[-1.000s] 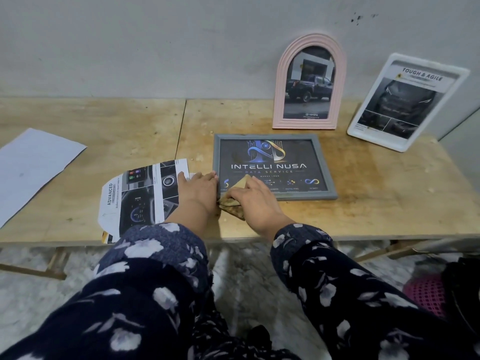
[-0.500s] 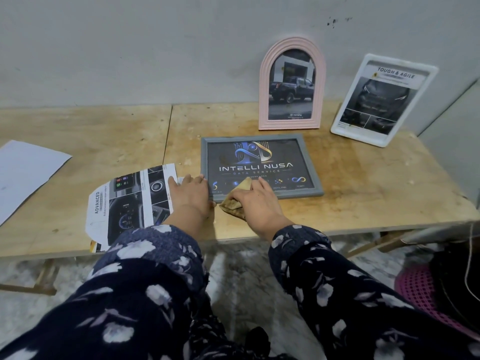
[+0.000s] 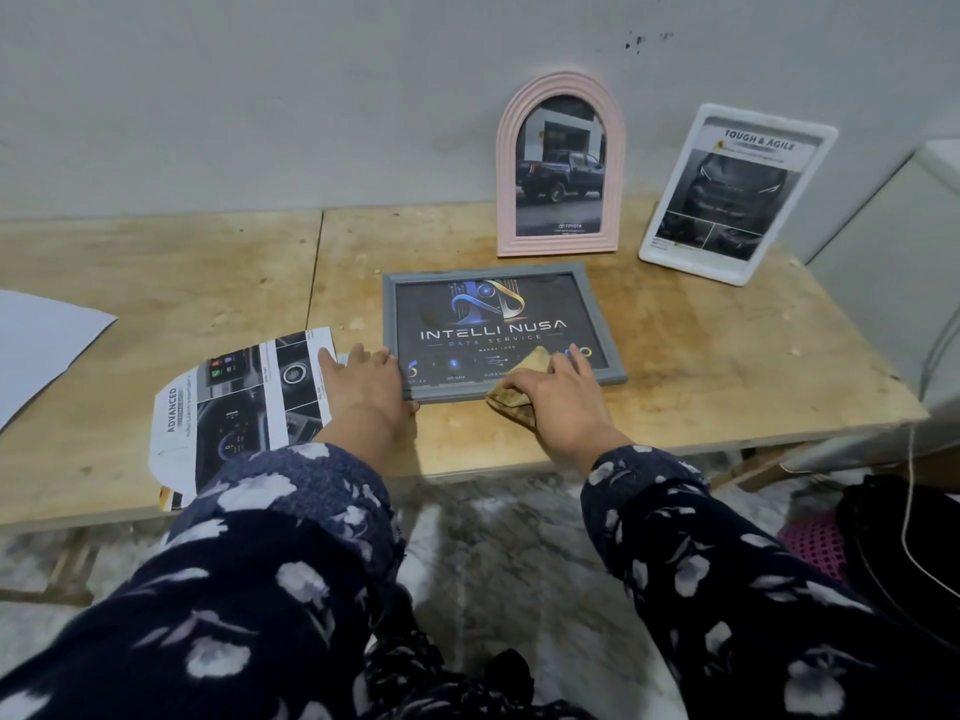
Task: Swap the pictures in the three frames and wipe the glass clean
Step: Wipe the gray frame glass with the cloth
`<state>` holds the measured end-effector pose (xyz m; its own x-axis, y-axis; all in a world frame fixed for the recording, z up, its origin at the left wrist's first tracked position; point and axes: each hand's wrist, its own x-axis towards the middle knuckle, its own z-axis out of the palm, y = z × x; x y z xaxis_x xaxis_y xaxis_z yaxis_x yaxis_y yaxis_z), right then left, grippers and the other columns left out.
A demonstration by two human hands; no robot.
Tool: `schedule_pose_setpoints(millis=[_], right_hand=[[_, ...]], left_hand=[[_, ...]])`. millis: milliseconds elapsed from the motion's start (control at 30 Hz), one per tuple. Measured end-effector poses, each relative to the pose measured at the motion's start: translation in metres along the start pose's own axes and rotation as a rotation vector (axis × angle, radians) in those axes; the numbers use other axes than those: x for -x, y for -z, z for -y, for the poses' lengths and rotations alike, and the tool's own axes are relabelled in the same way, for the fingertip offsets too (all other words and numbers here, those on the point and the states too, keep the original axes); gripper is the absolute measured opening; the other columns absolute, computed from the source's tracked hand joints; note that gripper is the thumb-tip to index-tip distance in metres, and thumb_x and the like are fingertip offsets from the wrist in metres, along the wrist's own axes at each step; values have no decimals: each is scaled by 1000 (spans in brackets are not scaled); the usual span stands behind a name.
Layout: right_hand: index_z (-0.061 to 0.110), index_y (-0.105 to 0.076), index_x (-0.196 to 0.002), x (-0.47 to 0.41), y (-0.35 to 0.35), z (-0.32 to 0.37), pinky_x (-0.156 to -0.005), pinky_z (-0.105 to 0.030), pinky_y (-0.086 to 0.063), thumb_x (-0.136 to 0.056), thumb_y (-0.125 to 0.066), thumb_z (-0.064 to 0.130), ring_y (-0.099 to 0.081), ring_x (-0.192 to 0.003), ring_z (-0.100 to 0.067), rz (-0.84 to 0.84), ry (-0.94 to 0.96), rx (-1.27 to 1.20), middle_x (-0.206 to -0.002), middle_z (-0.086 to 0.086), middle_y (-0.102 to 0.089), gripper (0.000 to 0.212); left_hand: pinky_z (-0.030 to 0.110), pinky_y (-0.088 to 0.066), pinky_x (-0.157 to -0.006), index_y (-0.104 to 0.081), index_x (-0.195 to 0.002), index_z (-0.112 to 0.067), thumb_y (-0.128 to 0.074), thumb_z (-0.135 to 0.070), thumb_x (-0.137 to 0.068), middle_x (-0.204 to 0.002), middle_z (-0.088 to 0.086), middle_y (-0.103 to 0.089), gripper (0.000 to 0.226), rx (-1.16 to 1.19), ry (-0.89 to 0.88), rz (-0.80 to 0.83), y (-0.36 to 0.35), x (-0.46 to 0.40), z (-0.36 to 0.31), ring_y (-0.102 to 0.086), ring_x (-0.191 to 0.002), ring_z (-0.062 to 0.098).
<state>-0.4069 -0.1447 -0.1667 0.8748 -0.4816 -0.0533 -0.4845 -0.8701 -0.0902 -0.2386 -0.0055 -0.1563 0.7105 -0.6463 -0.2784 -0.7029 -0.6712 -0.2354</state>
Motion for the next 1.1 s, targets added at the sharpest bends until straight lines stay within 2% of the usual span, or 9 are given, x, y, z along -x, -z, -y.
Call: schedule_pose_setpoints(millis=[133,267,400,467,533,567,767,967,1100], right_hand=[[38,-53,-126,5,-1,-16,-120,-42,0,-90,-50,15,-36,-130,-26,-15,-39,46,-120,-5,-65,43],[30,-57,-123,18,7,-43,-119,-44,5,-89,-50,13,-39,-127,-25,-28,-111,128,-118,5,-65,39],[31,-58,-123,21,21,-73,-119,-49,-1,-90,-46,19,-42,-122,-26,88,-256,199,-112,0,-67,36],[30,-56,-127,19,30,-79,-117,-46,-15,-91,-46,16,-47,-119,-28,56,-363,45,-112,-7,-67,40],[25,-55,-128,15,38,-77,-96,-39,-41,-88,-47,7,-55,-109,-32,-63,-477,-206,-113,-10,-66,45],[22,-54,-128,14,41,-75,-84,-36,-46,-86,-48,4,-58,-104,-33,-105,-524,-285,-112,-11,-66,46],[11,-65,-112,7,35,-63,-66,-31,-43,-88,-47,2,-62,-90,-33,-60,-633,-275,-99,-14,-68,31],[17,-70,-107,4,9,-38,-69,-33,-55,-86,-46,-1,-65,-82,-28,-97,-633,-242,-88,-9,-70,37],[24,-63,-125,1,1,-23,-79,-32,-52,-84,-48,-3,-64,-96,-26,-112,-571,-243,-109,-5,-68,51]], left_hand=[[58,-13,-113,-50,-135,-23,-42,-72,-85,-144,-4,-44,71,-10,17,-14,3,0,-7,-24,-143,21],[57,-18,-111,-52,-132,-22,-42,-71,-85,-136,-3,-49,69,7,26,-30,0,-2,-11,-34,-135,20],[53,-20,-111,-51,-130,-21,-43,-69,-86,-134,-3,-49,65,63,24,-61,-5,0,-7,-37,-132,18],[52,-20,-111,-50,-132,-19,-43,-68,-85,-136,-2,-47,68,82,19,-65,-6,-1,-8,-38,-132,18],[53,-19,-112,-48,-133,-16,-41,-73,-82,-137,1,-45,76,120,27,-51,-8,-1,-12,-39,-132,19],[53,-18,-113,-47,-133,-14,-40,-75,-80,-137,2,-44,81,159,39,-50,-10,0,-15,-39,-132,19],[48,-15,-117,-35,-143,-7,-42,-76,-78,-151,6,-29,95,322,85,-142,-25,2,-27,-33,-139,22],[45,-10,-119,-33,-144,-9,-49,-62,-87,-153,7,-26,79,417,-1,-149,-28,3,-16,-29,-140,22],[42,-9,-119,-32,-145,-9,-52,-58,-88,-152,7,-25,78,441,-18,-142,-27,2,-11,-28,-141,22]])
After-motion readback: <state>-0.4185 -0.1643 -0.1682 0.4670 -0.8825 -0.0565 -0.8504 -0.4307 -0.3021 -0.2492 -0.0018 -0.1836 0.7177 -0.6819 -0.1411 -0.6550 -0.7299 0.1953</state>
